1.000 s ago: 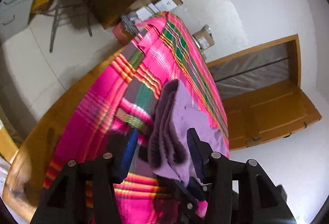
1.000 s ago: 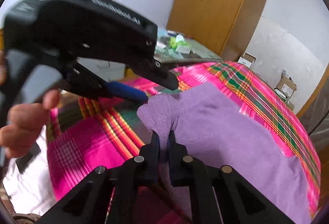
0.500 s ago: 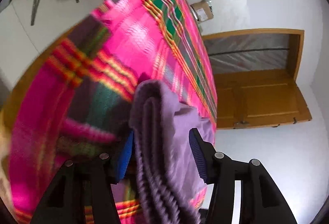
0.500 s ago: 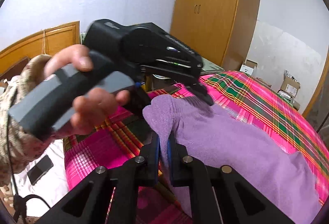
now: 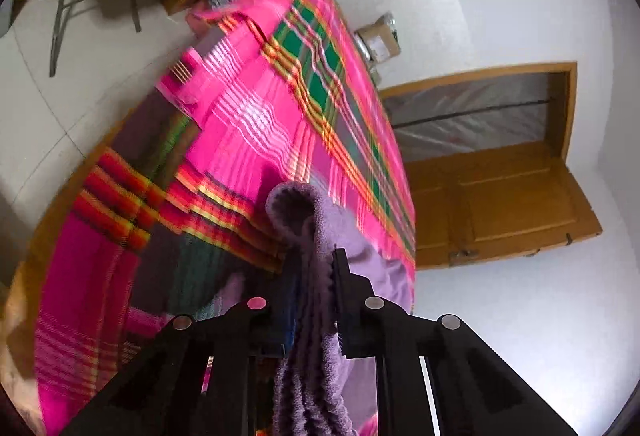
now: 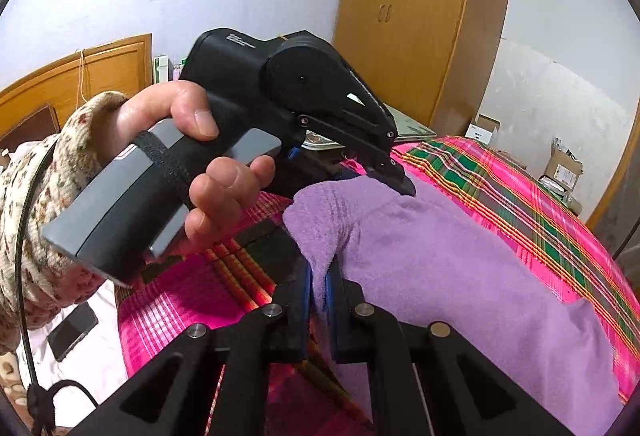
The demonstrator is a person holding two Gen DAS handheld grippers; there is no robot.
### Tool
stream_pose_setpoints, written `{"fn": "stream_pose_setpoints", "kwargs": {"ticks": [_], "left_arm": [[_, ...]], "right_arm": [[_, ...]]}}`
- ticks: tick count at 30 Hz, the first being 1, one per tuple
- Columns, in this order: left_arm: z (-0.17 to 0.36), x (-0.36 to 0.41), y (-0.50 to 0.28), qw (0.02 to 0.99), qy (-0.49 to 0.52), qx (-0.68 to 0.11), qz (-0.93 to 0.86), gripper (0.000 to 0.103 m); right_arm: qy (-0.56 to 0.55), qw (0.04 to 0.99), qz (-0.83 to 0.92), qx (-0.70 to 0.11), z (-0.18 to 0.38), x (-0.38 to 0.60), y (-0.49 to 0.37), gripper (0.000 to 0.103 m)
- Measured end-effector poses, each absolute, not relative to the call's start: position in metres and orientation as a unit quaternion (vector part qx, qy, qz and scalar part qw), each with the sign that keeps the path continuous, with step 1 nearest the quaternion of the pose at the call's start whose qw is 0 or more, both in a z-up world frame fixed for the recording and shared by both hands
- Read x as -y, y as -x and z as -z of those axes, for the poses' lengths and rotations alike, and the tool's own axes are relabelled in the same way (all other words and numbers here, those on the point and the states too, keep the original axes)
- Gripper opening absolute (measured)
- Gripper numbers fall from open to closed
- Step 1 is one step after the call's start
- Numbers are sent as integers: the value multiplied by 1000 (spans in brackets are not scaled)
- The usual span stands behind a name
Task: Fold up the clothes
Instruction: 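Hold the garment with the left tool while the right tool grasps the fabric beside it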
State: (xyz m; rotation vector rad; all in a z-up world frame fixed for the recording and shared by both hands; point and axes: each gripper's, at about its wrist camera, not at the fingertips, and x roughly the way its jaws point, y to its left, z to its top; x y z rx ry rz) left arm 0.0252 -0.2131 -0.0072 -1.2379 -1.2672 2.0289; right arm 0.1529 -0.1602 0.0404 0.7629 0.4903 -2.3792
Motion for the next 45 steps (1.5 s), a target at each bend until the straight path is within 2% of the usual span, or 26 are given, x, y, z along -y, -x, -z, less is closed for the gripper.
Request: {"fn": "stream_pose_setpoints", "kwargs": {"ticks": [5, 12, 16, 30, 38, 44, 45], "left_arm": [[0, 225, -33, 221, 433, 445, -752, 16], [17, 235, -29, 187, 440, 452, -753, 13], [5, 230, -31, 183, 438, 424, -772, 13], [-54, 183, -42, 205, 410, 374, -806, 12], [-85, 137, -44, 229, 403, 343, -817, 12], [-96, 104, -37, 243, 407, 327, -817, 10], [-98, 97, -36, 245, 409, 320, -819, 7]], "right_arm": [[-290, 306, 890, -174, -42, 170, -150, 6], [-335, 306, 876, -165, -30, 170, -133, 6], [-344, 311, 875, -141, -33, 164, -136, 6], [-272, 297, 912, -81, -72, 112, -154, 6], [-237, 269, 932, -57, -94, 74, -195, 6], [-217, 242, 945, -33, -105, 43, -203, 6], [-214, 237, 947, -29, -107, 37, -204, 6]]}}
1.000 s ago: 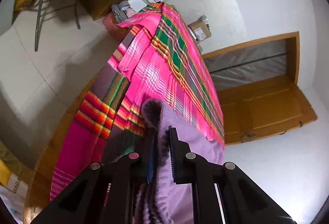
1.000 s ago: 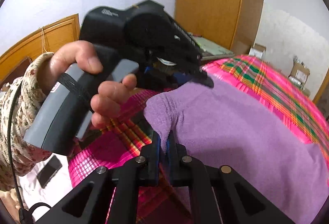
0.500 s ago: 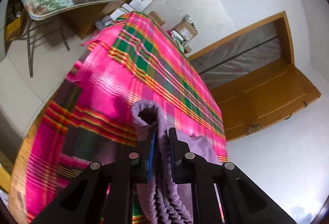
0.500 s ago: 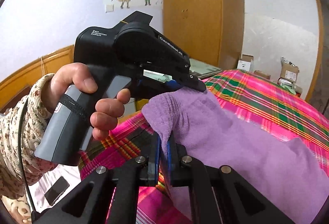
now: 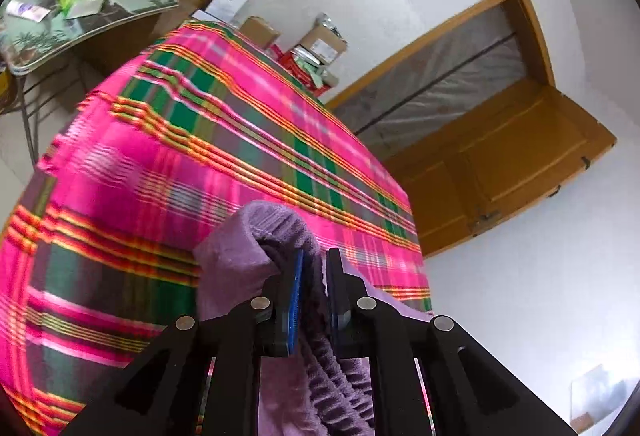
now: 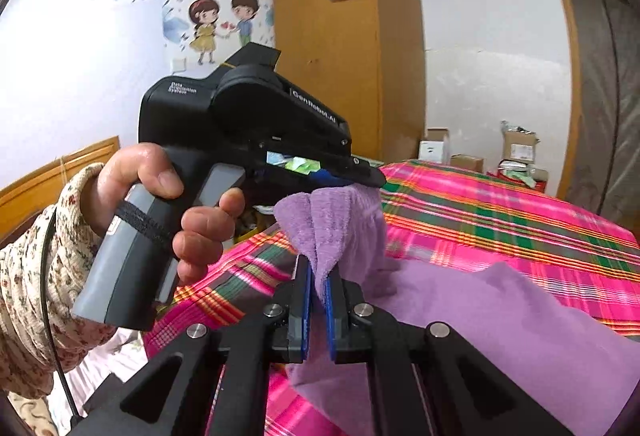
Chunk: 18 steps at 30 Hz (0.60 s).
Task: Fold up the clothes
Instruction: 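Hold the garment with the left tool while the right tool grasps the fabric beside it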
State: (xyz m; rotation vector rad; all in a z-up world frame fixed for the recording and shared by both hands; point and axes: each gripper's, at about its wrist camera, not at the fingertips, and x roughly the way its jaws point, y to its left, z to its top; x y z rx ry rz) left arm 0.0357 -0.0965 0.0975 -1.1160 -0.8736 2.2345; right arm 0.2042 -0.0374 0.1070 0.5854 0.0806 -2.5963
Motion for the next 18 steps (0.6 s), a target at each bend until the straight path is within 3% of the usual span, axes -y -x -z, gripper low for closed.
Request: {"fn": "stream_pose_setpoints", "kwargs": {"ticks": [18], "left_arm": [[-114, -7, -22, 314, 427, 272, -803, 7]], "right_arm": [[-182, 158, 970, 18, -116, -43, -203, 6]]}}
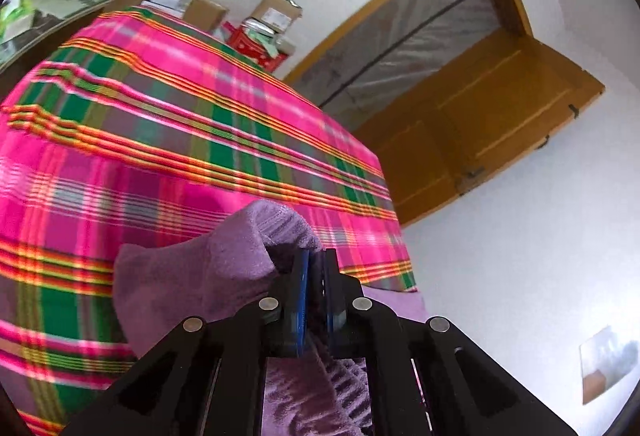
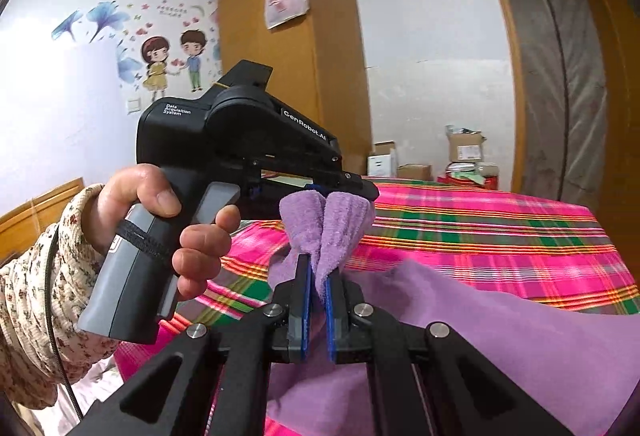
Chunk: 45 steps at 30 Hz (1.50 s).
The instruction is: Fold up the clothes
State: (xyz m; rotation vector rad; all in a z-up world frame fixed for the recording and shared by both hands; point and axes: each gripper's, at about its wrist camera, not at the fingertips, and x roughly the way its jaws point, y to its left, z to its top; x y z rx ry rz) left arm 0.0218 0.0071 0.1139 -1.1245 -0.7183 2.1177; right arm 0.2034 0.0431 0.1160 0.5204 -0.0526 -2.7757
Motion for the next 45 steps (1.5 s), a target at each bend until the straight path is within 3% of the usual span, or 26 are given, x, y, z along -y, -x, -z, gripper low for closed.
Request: {"fn": "stream_pose_setpoints", "kwargs": {"ticks": [27, 31, 34, 45], "left_arm": [[-78, -131, -18, 378, 490, 221, -753, 7], [-72, -130, -17, 371, 493, 223, -755, 7], [-73, -123, -20, 364, 488, 224, -761, 15], [-69, -64, -40, 325, 456, 246, -791, 15]], "right_arm": [[-224, 69, 970, 69, -74, -127, -225, 6], [-243, 65, 964, 88, -63, -134, -224, 6], [-258, 61, 958, 104, -54, -140, -222, 6], [-315, 66, 935, 148, -34, -159, -225, 9]]}}
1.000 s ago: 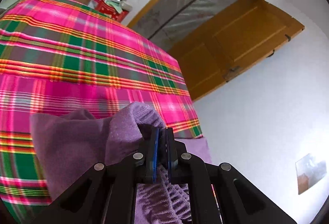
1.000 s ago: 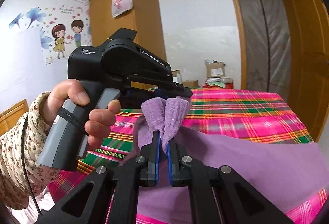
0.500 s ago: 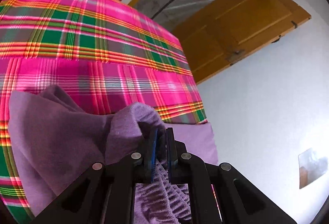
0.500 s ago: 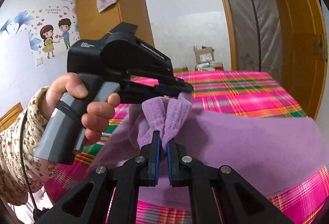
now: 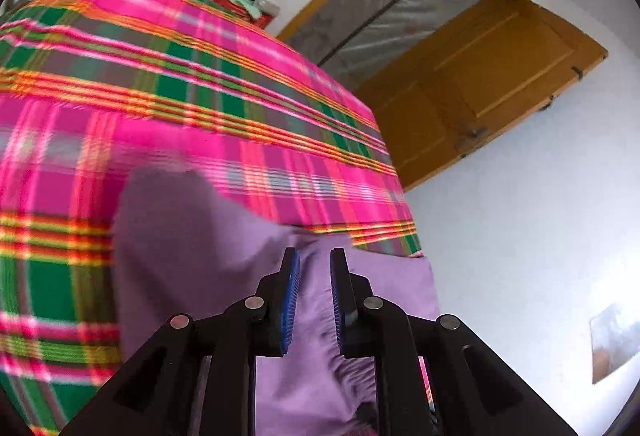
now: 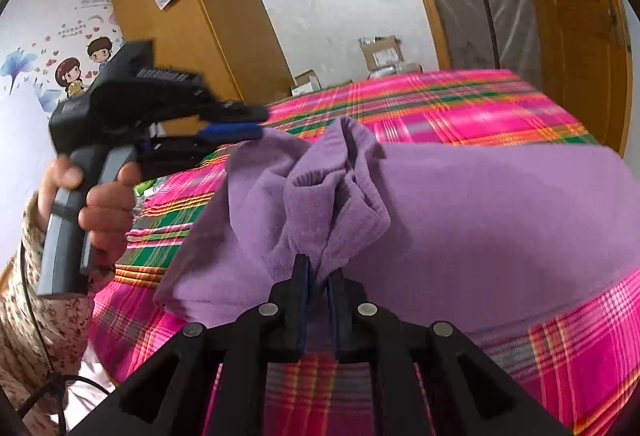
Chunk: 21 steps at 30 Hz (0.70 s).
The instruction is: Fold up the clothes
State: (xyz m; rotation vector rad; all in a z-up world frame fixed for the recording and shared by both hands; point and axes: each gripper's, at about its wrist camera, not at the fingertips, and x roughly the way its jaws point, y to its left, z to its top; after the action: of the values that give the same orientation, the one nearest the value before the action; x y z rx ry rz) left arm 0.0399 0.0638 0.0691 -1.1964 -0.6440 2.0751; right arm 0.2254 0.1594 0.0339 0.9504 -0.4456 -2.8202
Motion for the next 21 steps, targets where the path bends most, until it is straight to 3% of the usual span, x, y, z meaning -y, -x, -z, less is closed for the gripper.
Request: {"fn": "stream_pose_setpoints", "kwargs": {"ticks": [8, 19, 20, 21], "left_arm": [[-52, -24, -55, 290, 453, 277, -796, 15], [-31, -10, -72, 273, 465, 288, -791, 15], [-29, -9, -72, 271, 468, 288, -791, 15], [-26, -9, -71, 270, 471, 289, -789, 15]], "right_arm": [[-293, 10, 945, 145, -50, -190, -239, 11], [-333, 97, 925, 155, -55, -189, -188, 21], [-331, 95, 926, 155, -56, -190, -189, 20], [-329, 93, 927, 154, -56, -191, -191, 9]]}}
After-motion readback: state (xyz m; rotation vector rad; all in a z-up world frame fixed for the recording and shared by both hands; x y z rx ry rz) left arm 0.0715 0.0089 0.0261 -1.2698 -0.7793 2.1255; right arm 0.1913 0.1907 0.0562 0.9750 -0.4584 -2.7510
